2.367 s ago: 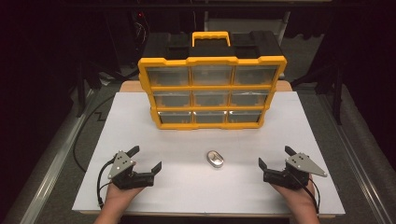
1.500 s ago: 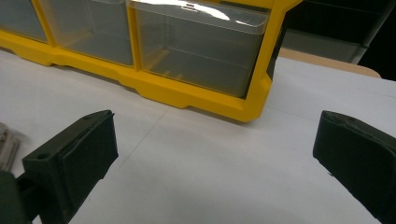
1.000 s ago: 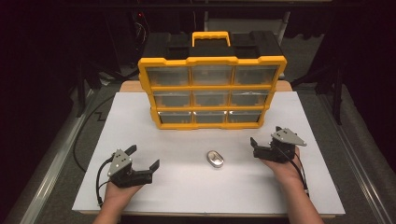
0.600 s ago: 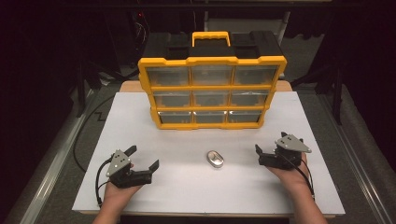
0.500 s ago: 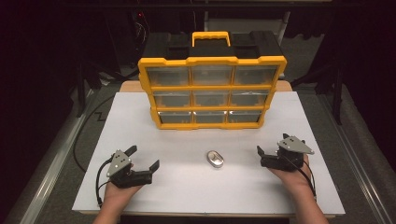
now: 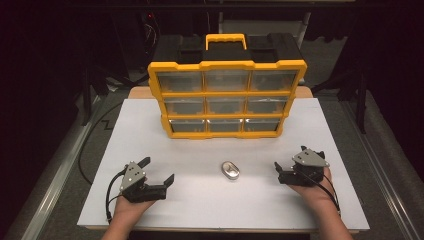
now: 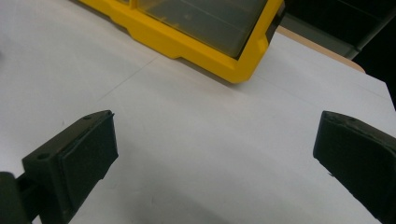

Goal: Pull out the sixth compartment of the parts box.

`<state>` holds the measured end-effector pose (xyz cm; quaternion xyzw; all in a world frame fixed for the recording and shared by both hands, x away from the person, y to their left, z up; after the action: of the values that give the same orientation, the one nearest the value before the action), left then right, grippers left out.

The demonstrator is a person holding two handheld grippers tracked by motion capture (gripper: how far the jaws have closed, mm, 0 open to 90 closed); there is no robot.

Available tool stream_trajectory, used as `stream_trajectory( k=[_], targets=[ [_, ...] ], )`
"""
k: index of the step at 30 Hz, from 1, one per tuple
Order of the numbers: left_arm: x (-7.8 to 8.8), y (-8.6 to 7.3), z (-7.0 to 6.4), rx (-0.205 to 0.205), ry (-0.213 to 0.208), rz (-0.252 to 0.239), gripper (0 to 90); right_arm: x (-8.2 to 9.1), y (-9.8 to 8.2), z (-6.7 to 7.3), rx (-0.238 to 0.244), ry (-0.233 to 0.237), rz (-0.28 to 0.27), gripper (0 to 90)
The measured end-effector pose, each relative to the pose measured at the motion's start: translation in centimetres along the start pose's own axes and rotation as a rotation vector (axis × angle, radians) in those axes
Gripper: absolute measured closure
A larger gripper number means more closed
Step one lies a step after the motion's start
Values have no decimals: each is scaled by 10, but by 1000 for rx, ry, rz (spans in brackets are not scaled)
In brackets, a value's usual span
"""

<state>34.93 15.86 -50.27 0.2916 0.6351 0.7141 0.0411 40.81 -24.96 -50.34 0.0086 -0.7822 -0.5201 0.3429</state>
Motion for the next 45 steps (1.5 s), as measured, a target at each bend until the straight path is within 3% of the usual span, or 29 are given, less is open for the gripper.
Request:
stream_trajectory(
  k=[4,10,12,19,24,25,26,29,30,32,34,37,45],
  targets=[
    [0,0,0,-2,-2,-3,3,0,0,3,23,3,10,2],
    [0,0,1,0,3,-4,3,-2,-1,11,125,2,44,4],
    [0,0,1,0,4,-5,3,-2,-1,12,137,0,48,4],
    [0,-1,1,-3,2,0,3,-3,2,23,266,-25,77,3],
    [0,-1,0,-8,0,0,4,-2,5,29,328,-41,92,3],
    [0,-1,0,-8,0,0,4,-2,5,29,367,-45,105,3],
    [0,-1,0,-8,0,0,4,-2,5,31,357,-48,105,3],
    [0,-1,0,-9,-1,-1,4,0,7,31,430,-67,125,3],
    [0,-1,1,-9,-1,-2,4,-1,7,34,420,-68,120,3],
    [0,-1,1,-9,0,-2,4,0,9,36,471,-85,129,3],
    [0,-1,1,-8,0,-2,5,0,9,37,472,-88,129,3],
    [0,-1,0,-10,-1,-2,5,1,10,37,534,-102,146,3],
    [0,-1,0,-13,-4,-1,4,2,12,41,605,-131,155,3]
  ],
)
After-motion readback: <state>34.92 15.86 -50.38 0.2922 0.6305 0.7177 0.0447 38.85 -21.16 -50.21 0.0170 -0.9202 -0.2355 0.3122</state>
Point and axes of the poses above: each handheld gripper's, and its own axes: x roughly backward along the jaws, y roughly out of its top, z roughly to its left, the point moved 9 cm from there along -x, roughly forward along the jaws, and after that the axes turned 9 degrees about y, right-handed, at the moved point
